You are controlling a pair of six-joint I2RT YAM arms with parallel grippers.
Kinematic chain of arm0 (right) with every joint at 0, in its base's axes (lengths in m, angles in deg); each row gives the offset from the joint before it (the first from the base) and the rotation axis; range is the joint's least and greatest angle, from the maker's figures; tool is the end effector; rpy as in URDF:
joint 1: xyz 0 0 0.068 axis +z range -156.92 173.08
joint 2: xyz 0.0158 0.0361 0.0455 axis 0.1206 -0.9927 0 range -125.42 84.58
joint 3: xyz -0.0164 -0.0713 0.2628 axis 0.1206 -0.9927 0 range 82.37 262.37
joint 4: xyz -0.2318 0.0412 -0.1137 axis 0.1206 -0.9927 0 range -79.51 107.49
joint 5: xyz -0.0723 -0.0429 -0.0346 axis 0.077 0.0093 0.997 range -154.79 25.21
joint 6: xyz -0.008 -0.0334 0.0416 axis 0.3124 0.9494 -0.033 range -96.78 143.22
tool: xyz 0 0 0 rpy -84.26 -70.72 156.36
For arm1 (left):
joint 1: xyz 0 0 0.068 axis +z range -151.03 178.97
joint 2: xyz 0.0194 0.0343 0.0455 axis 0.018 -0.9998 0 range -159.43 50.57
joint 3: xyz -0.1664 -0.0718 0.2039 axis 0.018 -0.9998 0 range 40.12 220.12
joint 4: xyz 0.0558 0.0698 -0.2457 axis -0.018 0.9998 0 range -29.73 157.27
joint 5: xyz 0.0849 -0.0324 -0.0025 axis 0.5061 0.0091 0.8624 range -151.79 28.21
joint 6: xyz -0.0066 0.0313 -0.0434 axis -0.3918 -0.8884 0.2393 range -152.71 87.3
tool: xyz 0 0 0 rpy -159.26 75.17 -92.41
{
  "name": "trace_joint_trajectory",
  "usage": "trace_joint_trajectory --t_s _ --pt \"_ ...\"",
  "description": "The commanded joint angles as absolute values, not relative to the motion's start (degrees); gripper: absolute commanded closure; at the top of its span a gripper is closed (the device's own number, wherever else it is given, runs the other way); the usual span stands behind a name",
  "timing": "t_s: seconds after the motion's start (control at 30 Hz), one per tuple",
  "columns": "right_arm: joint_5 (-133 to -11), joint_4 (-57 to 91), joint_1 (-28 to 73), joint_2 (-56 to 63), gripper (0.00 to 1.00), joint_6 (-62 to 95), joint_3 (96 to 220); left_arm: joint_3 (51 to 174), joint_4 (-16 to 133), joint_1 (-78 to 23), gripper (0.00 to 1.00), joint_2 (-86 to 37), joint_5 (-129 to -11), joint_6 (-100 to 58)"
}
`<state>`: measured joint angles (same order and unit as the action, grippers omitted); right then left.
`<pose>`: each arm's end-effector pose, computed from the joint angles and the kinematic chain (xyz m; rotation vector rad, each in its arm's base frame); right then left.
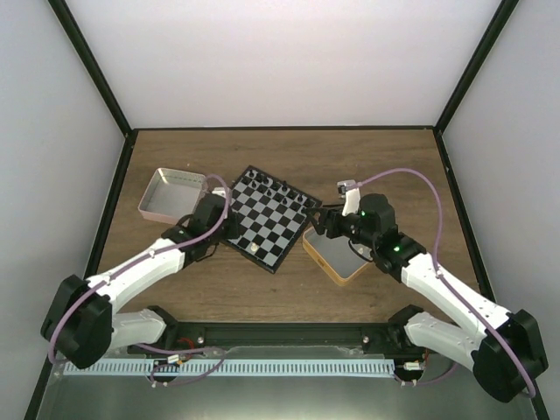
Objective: Set up the chess pieces on the board
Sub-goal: Place the chess piece on the chessboard.
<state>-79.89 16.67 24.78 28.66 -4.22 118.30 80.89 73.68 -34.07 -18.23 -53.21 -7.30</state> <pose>0.1858 0.1258 0.2661 -0.2612 2.0223 0.9252 0.2133 -0.1322 0.2252 0.0758 2.3090 -0.3575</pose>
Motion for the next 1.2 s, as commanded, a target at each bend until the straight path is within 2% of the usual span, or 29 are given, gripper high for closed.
trace_joint_trajectory --t_s 0.0,0.23,0.5,1.17 --pt "-76.9 17.4 25.2 27.3 0.32 -6.0 119.1 78.7 68.9 -36.7 0.96 -21.1 -48.3 -9.2" --pt "-76.3 16.7 25.2 25.6 0.32 -6.5 119.4 78.5 68.3 -38.8 0.96 -25.8 -47.0 -8.8" --pt "-75.1 15.8 25.2 25.8 0.32 -6.9 119.1 74.5 63.5 -38.9 0.96 -25.9 -52.9 -7.8" --pt "-75.1 15.9 25.2 25.3 0.32 -7.2 119.1 71.9 62.5 -39.0 0.96 -25.5 -54.1 -7.0"
